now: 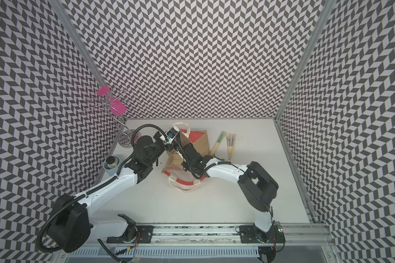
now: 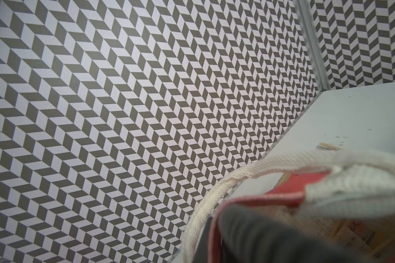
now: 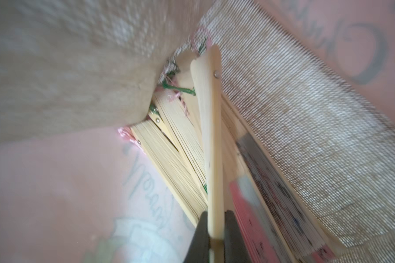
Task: Take out the folding fans from the tote bags
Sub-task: Pick up the folding fan from the canvas bag, then place the folding fan at the center of the board.
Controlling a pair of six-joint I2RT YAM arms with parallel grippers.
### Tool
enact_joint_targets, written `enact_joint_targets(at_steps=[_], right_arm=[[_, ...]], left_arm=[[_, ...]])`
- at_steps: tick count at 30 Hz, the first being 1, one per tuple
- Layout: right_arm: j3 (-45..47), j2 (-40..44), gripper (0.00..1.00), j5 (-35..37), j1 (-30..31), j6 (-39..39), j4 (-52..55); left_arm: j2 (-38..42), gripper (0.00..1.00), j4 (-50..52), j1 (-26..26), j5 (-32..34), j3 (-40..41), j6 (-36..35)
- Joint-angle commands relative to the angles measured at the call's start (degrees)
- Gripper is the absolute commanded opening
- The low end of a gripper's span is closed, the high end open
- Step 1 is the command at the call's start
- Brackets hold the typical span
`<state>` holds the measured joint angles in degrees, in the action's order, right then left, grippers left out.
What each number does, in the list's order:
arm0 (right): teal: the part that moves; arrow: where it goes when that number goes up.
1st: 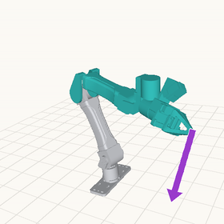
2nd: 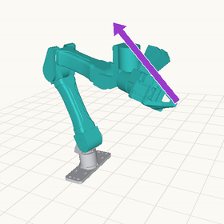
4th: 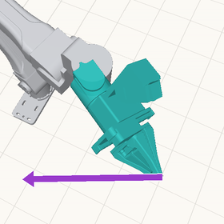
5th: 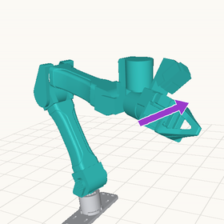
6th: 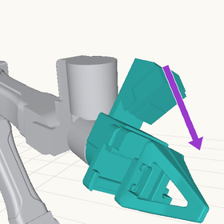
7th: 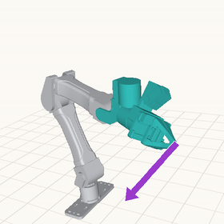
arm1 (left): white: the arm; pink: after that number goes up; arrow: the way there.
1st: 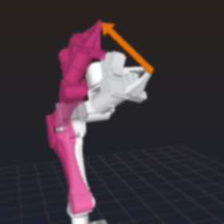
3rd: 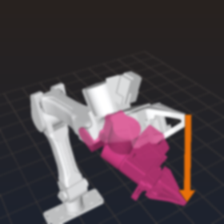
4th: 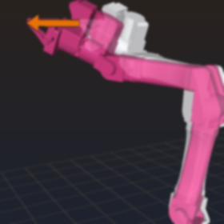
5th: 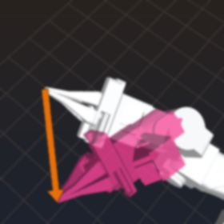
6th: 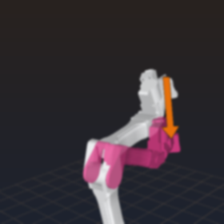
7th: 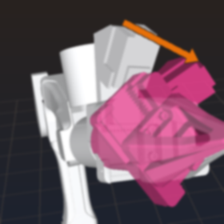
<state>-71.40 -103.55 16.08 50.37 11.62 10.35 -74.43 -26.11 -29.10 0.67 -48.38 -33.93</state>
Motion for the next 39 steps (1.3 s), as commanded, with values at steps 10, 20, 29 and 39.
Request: enact_joint_targets(at_steps=[10, 20, 29, 39], right_arm=[[8.7, 16.9, 0.00, -10.4, -0.4, -12.1, -10.5], [17.9, 27.2, 0.00, -12.1, -0.4, -15.5, -19.7], [20.8, 38.1, 0.00, -20.6, -5.4, -22.8, -21.3], [23.2, 40.8, 0.00, -54.3, -38.8, -45.5, -20.3]], left_arm=[[-2.7, 0.00, -9.8, -1.5, 19.9, -2.9, 4.1], [-2.8, 0.00, -9.0, -1.5, 21.9, -3.8, 5.2], [-3.0, 0.00, -8.2, -1.4, 23.5, -4.2, 5.6], [-2.0, 0.00, -7.6, -1.4, 21.7, -3.8, 6.6]])
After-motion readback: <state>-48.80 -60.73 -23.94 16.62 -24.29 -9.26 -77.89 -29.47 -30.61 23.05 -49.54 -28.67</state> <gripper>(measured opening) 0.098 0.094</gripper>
